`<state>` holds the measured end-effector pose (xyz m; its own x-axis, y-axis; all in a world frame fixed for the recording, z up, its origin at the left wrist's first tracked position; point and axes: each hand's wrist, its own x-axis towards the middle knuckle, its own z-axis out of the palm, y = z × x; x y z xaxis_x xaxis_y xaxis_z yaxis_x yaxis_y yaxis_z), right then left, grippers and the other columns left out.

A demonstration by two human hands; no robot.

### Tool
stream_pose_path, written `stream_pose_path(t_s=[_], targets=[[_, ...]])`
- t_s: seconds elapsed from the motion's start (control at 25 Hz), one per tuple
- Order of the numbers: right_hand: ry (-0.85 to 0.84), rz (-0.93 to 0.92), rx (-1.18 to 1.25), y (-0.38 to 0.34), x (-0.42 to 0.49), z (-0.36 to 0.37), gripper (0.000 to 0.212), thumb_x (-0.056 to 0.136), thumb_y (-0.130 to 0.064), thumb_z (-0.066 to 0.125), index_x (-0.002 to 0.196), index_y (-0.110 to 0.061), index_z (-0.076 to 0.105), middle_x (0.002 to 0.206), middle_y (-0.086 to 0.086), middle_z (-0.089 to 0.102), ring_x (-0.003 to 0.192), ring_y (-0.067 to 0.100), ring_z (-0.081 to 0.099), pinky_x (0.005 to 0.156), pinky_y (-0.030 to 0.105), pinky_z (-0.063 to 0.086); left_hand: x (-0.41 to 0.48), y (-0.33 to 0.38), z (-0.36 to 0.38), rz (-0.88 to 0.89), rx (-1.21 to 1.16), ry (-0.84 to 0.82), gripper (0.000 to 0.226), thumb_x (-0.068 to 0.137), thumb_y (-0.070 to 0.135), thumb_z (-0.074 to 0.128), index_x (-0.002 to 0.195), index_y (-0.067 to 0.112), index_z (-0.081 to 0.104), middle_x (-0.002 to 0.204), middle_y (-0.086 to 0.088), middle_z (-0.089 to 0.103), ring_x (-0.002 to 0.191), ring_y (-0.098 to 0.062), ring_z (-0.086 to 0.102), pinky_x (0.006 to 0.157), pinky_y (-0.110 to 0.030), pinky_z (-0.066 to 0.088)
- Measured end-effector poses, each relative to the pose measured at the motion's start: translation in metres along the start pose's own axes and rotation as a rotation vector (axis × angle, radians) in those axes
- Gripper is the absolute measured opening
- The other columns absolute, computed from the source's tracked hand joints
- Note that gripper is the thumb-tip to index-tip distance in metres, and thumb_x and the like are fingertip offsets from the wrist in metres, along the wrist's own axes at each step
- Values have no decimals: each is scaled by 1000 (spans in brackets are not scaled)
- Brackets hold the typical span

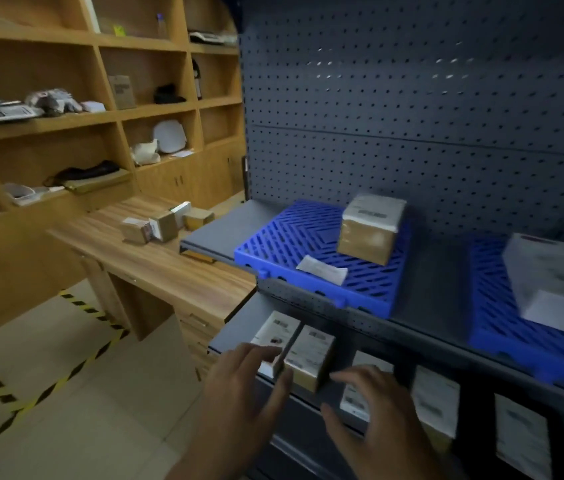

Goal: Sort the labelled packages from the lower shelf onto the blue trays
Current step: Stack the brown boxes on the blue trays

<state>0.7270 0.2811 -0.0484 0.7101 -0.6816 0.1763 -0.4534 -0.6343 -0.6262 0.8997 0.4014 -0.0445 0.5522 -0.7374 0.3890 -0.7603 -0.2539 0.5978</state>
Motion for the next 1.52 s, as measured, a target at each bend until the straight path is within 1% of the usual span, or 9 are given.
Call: stream_pose_path(t_s=[0.2, 0.4, 0.6, 0.8, 1.04, 1.16, 1.28, 1.4, 1.52], targets=[[-130, 399, 163, 17, 48, 60, 20, 82, -54, 71, 97, -43, 62, 107, -20, 59, 102, 1, 54, 92, 31, 48, 37, -77, 11, -68, 69, -162, 43, 93, 67, 45, 124, 42, 61, 114, 26, 57, 107, 6, 49, 96, -22, 43], [-45, 757, 354, 56, 101, 107, 55, 77, -49, 80, 120, -23, 61, 120, -2, 66, 98, 13, 60, 68, 25, 45, 73, -132, 57, -176, 64, -272, 44, 94, 58, 55, 133, 37, 57, 119, 19, 58, 110, 1, 50, 96, -21, 45], [84, 888, 257, 118, 159, 167, 93, 71, -68, 75, 138, -6, 54, 136, 13, 59, 120, 31, 58, 99, 43, 49, 111, -190, 126, -325, 11, -263, 46, 92, 51, 64, 131, 27, 61, 125, 5, 62, 115, -18, 58, 94, -32, 49], [130, 1001, 57, 164, 191, 232, 116, 70, -83, 59, 150, -3, 34, 148, 22, 40, 132, 40, 43, 108, 52, 39, 138, -247, 201, -426, 82, -381, 92, 84, 66, 66, 151, 9, 38, 144, -10, 48, 133, -26, 45, 109, -39, 43], [241, 872, -149, 162, 189, 271, 87, 80, -80, 49, 134, -12, 58, 140, 14, 54, 126, 36, 48, 104, 48, 41, 128, -271, 229, -328, 11, -400, 82, 72, 63, 79, 133, 19, 46, 126, 2, 52, 116, -14, 50, 98, -28, 48], [386, 829, 124, 147, 190, 281, 71, 76, -72, 64, 117, -14, 66, 113, 12, 70, 98, 29, 67, 80, 43, 57, 129, -276, 229, -401, -228, -404, 73, 73, 47, 86, 127, 19, 46, 121, 2, 56, 108, -13, 60, 88, -32, 59], [515, 842, 299, 136, 185, 283, 59, 66, -74, 67, 100, -27, 64, 90, 1, 72, 70, 6, 65, 52, 24, 52, 134, -282, 224, -527, -456, -341, 55, 82, 25, 85, 122, 13, 49, 124, -7, 58, 98, -18, 70, 72, -35, 66], [554, 890, 432, 127, 181, 285, 52, 69, -68, 74, 100, -28, 69, 92, -2, 75, 78, 15, 71, 68, 35, 60, 138, -285, 204, -544, -631, -293, 52, 92, 19, 75, 135, 5, 49, 131, -13, 58, 107, -29, 70, 81, -47, 64], [529, 916, 476, 100, 175, 275, 48, 69, -68, 72, 97, -29, 70, 91, -2, 77, 78, 14, 71, 72, 33, 59, 131, -271, 161, -542, -782, -254, 43, 90, 43, 72, 116, 10, 66, 107, -12, 76, 89, -25, 78, 69, -41, 65]])
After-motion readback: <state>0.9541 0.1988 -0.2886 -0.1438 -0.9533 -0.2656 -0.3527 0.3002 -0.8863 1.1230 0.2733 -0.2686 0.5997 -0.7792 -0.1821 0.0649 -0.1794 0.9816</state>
